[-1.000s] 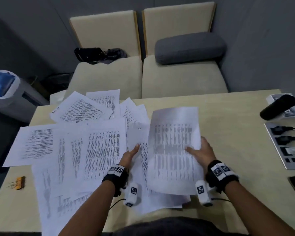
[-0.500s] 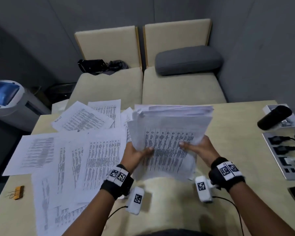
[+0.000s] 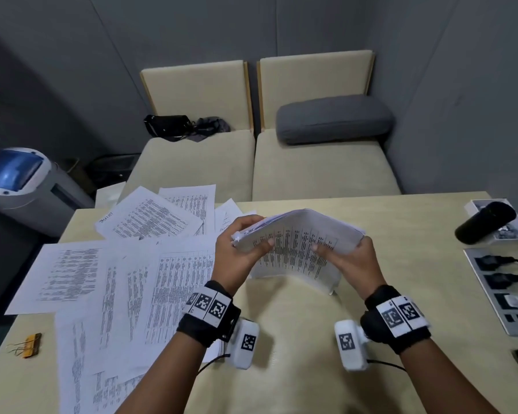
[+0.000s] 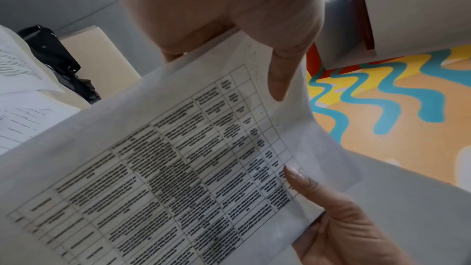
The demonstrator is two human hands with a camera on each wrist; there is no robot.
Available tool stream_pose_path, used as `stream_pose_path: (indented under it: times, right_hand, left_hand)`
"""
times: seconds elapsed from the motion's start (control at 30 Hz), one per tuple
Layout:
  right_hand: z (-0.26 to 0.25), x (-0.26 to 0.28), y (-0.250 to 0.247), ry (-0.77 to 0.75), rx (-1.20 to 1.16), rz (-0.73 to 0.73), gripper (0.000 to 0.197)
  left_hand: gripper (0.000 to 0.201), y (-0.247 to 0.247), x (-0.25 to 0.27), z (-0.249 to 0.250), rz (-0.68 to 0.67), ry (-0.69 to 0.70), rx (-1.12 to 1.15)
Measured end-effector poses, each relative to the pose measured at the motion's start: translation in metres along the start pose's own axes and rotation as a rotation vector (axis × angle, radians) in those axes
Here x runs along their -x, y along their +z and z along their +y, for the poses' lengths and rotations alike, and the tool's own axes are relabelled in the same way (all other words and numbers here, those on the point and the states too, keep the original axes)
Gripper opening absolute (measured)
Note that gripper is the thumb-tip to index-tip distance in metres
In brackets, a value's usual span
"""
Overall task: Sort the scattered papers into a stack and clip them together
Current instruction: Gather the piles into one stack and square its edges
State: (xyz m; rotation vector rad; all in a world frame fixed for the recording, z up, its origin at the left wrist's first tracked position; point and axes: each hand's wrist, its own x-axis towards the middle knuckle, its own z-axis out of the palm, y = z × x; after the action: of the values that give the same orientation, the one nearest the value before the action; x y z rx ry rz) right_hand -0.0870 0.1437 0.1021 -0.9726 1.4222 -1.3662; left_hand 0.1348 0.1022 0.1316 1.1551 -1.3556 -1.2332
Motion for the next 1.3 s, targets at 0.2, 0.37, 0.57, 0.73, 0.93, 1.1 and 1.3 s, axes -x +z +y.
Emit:
stream_pose_path:
  times: [0.2, 0.37, 0.57, 0.73, 0.93, 1.1, 1.3]
  right_hand:
    - [0.036, -0.013, 0.005, 0.138, 0.060, 0.015, 0.022]
    - [0.066, -0.009, -0.003, 0.211, 0.129, 0.142, 0.022]
    - [0.072, -0.004, -0.046, 0.202, 0.277, 0.214, 0.045]
    - [0.090, -0.011, -0.106, 0.342, 0.647, 0.244, 0.068]
    - [0.115, -0.012, -0.129, 0.463, 1.068, 0.441, 0.086]
    - [0.115, -0.008, -0.036, 0.266, 1.043, 0.144, 0.053]
    - [0.135, 0.023, 0.137, 0.400, 0.682, -0.501, 0.063]
  left_hand:
    - [0.026, 0.005, -0.026, -0.048, 0.043, -0.176, -0.087]
    - [0.028, 0.013, -0.029, -0.094, -0.027, -0.303, -0.256]
    - [0.021, 0.027, -0.018, -0.104, -0.234, -0.297, -0.335]
    - [0.007, 0.001, -0.006, -0.121, -0.310, -0.379, -0.398]
    - [0.003, -0.096, 0.008, -0.146, -0.088, -0.490, -0.682]
    - [0.035, -0.186, 0.013, -0.160, 0.150, -0.612, -0.902]
    - [0.074, -0.234, 0.019, -0.186, 0.176, -0.835, -0.949]
